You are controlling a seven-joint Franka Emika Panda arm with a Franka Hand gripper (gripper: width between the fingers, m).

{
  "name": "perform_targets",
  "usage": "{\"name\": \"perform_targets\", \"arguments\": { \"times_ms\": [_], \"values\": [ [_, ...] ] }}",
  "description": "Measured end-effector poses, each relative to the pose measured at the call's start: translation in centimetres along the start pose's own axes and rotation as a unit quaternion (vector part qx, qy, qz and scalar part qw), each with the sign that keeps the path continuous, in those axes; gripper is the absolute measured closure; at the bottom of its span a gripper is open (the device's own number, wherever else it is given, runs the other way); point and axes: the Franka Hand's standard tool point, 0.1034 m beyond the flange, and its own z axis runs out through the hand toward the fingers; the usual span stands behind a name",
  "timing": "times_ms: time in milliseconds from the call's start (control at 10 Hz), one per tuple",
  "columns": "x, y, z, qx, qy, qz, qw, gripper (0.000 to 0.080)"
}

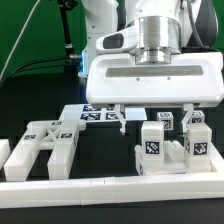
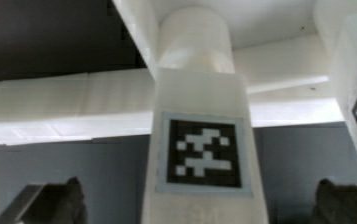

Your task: Assemble chair

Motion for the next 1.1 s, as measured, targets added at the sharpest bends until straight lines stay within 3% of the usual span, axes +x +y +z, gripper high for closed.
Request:
{"name": "perform_targets", "arguments": {
  "times_ms": [200, 300, 500, 600, 700, 800, 900, 1100],
  "values": [
    [0.5, 0.1, -0.4, 0.002, -0.039, 0.004, 0.999, 0.0151],
    [1.6, 0.3, -1.3, 0.005, -0.056, 0.009, 0.998, 0.0151],
    [2.9, 0.7, -1.4, 0.009, -0.089, 0.018, 0.996, 0.0151],
    [2.2, 0.7, -1.0, 0.007, -0.113, 0.019, 0.993, 0.0151],
    [1.7, 0.6, -1.0, 0.008, -0.175, 0.022, 0.984, 0.0151],
    [2.1, 0.5, -0.9, 0.009, -0.204, 0.028, 0.979, 0.0151],
    [1.6, 0.2, -0.6, 0.008, -0.243, 0.032, 0.969, 0.0151],
    [1.4, 0.1, 0.2, 0.005, -0.263, 0.033, 0.964, 0.0151]
  ]
}}
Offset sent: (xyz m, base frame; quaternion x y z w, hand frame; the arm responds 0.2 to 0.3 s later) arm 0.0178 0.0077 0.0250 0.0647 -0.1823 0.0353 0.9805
